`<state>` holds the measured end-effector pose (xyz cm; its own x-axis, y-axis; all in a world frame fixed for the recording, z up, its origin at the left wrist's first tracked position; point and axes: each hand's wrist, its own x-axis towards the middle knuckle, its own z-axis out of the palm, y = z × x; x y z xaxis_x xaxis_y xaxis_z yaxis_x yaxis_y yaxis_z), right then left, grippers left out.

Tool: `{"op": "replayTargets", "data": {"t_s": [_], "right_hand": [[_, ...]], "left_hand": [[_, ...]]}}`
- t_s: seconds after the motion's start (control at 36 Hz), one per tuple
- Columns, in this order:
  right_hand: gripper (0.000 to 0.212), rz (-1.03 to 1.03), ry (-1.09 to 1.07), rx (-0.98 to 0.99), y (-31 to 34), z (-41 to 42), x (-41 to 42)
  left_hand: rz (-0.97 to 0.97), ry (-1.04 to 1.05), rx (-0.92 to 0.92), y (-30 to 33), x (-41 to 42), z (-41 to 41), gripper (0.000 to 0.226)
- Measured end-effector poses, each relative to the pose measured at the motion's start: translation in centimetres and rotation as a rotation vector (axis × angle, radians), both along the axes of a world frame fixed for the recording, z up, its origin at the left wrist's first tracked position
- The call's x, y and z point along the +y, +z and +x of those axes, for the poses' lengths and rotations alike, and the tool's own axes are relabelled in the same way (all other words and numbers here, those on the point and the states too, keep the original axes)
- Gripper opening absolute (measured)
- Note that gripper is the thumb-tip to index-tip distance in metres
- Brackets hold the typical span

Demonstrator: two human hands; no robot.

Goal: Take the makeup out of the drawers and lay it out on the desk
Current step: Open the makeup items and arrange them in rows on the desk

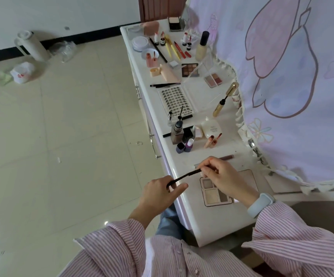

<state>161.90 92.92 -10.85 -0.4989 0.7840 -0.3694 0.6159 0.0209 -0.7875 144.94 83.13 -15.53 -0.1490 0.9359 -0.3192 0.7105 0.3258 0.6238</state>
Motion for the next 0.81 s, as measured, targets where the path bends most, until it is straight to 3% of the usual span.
{"op": "replayTargets", "data": {"t_s": [0.08, 0.17, 0.33, 0.58, 0.81], "right_hand": [[0.015, 0.077, -0.128, -0.038, -0.4, 0.4, 0.9], [0.016, 0.114, -0.192, -0.103, -1.4, 0.3, 1.7], [0.012, 0.165, -0.092, -0.221, -3.6, -1.2, 2.8], [0.028, 0.307, -0.113, -0.347, -3.8, -0.9, 3.2], [0.025, 0.331, -0.116, -0.425, -3.6, 1.4, 2.4]], "left_hand": [[0.002, -0.001, -0.078, -0.3, -0.2, -0.7, 0.022], [-0.017, 0.030, -0.101, -1.2, -0.1, -1.0, 0.029], [0.037, 0.033, -0.087, -2.2, 0.6, -0.4, 0.033], [0.109, 0.071, -0.091, -2.5, 2.5, 0.5, 0.028], [0.205, 0.101, 0.008, -3.7, 4.5, 1.2, 0.017]]}}
